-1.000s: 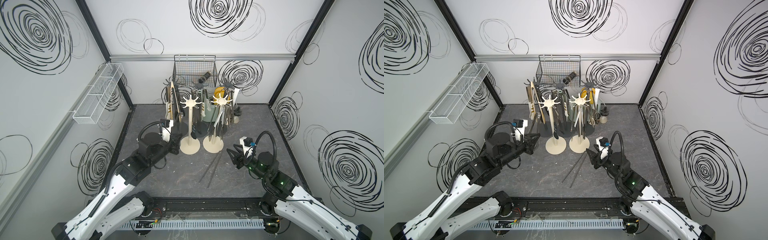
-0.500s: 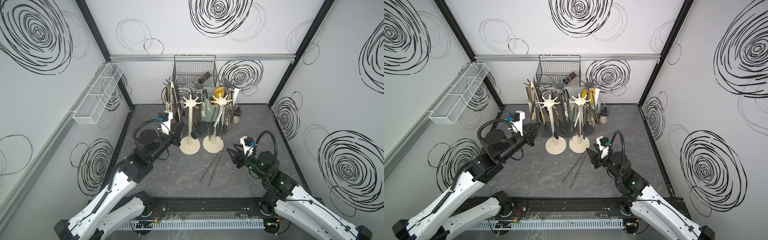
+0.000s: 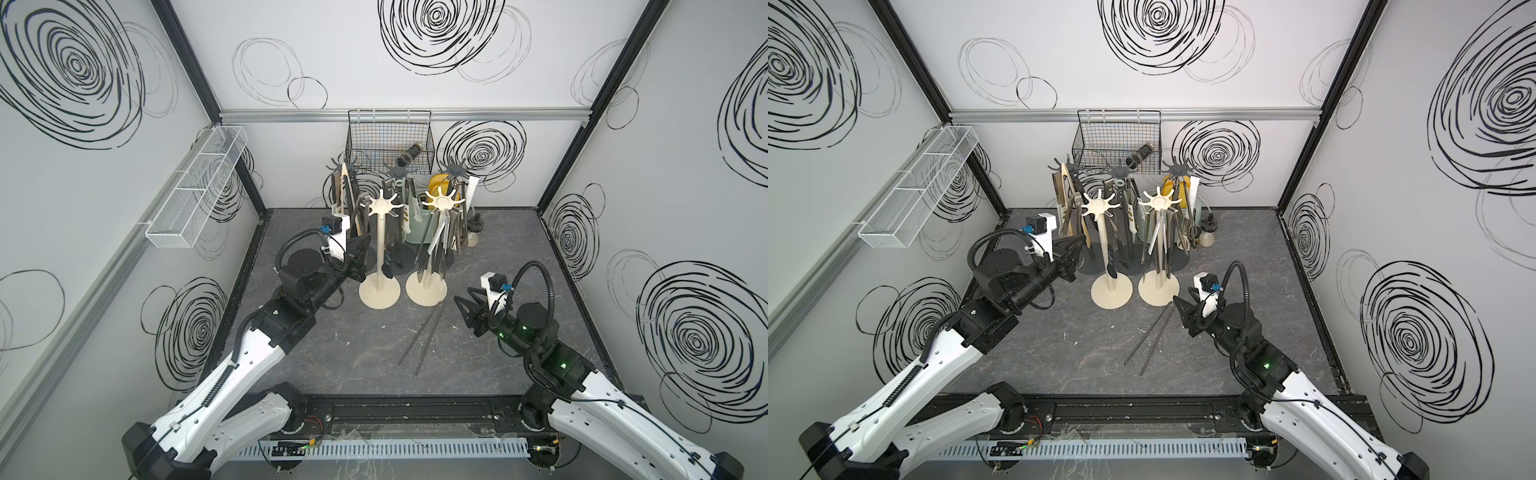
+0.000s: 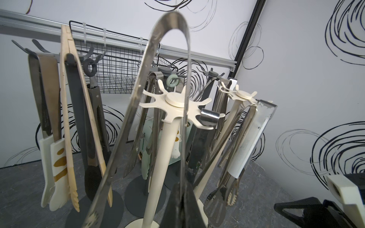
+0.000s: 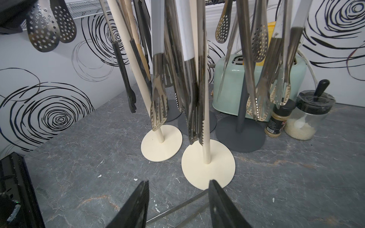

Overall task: Hang food tongs on kitchen utensil racks
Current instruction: Hang the food tongs on the rack.

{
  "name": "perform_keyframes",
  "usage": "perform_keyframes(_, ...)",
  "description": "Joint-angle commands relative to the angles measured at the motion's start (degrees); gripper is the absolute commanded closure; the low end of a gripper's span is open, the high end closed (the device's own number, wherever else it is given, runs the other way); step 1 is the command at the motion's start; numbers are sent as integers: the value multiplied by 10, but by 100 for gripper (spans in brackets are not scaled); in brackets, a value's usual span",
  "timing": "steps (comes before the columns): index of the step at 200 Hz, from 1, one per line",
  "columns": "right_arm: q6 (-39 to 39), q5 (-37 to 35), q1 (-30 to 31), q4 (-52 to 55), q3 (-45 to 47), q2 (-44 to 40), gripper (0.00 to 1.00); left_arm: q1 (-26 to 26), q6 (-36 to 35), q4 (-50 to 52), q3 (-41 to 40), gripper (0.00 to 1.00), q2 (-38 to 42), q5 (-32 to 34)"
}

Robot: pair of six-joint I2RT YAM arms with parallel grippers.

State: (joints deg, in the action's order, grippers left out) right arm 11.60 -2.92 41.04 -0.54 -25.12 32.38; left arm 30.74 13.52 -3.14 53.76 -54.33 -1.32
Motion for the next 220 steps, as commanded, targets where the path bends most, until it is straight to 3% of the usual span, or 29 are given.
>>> perform_keyframes(1, 3, 5, -5, -16, 5, 1, 49, -7, 3, -61, -5, 100, -7, -20)
perform_keyframes(202, 5, 9, -8, -12, 3, 4, 49, -9, 32, -132, -117, 100, -26, -50)
perform_keyframes(220, 5, 9, -9, -12, 3, 4, 49, -9, 36, -141, -128, 89, -25, -53)
